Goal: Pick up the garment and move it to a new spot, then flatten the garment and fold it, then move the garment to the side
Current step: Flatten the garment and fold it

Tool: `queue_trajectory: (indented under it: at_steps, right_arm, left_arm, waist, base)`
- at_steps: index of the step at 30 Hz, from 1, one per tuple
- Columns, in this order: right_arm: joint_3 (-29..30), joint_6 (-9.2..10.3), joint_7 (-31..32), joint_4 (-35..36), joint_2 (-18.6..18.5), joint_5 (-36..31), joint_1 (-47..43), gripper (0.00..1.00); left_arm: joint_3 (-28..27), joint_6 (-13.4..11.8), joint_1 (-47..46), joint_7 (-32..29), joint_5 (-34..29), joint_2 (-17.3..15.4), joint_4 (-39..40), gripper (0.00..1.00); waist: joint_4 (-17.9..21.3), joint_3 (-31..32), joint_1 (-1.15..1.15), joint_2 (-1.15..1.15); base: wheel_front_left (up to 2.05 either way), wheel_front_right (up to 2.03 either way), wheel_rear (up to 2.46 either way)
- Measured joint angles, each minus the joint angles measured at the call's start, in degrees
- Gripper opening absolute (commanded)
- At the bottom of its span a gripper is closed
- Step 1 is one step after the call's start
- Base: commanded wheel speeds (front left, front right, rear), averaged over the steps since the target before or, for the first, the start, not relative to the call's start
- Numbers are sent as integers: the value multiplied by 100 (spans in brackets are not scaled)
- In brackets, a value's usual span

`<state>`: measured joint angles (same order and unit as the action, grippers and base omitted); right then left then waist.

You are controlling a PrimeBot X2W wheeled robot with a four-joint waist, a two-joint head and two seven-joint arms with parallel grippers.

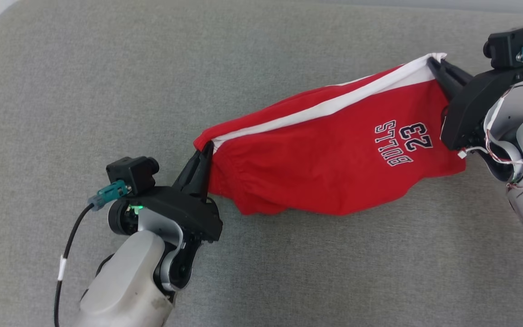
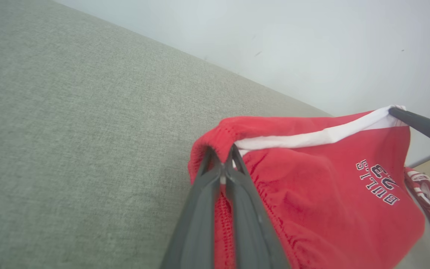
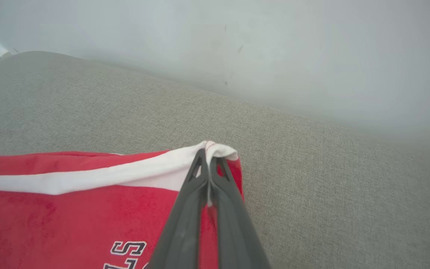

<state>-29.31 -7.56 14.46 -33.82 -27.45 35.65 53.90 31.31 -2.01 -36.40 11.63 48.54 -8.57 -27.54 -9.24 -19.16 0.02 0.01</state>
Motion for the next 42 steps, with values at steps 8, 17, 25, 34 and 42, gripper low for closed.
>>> queue_trajectory:
  at_steps: [8, 17, 25, 34, 42]
  right_arm:
    - [-165, 0, -619, -911, 278, -32, 363, 100]
    - [-489, 0, -641, -1262, 252, 459, 259, 100]
    - [-493, 0, -651, -1727, 187, 771, -78, 100]
    - [-114, 1, -822, -2613, 356, 829, 43, 100]
    - [-107, 0, -667, -3404, 513, 604, 260, 100]
  left_arm:
    - [-19, 63, -255, 159, -14, 208, -514, 100]
    - [-985, 0, 323, 342, -755, 144, 159, 100]
    - [-2159, 279, 1930, 343, -2054, 312, 1459, 100]
    - [-2904, 514, 2852, 343, -2770, 535, 2120, 100]
    - [-2967, 408, 3218, 347, -2737, 561, 2548, 100]
  waist:
    - [-171, -140, -1, 0]
    - [-97, 186, -2, 0]
    - [-45, 467, -3, -1]
    - [-294, 401, -3, -2]
    - [-570, 276, -2, -1]
  base:
    - [0, 0, 0]
    - [0, 0, 0]
    - [0, 0, 0]
    - [0, 0, 0]
    - [0, 0, 0]
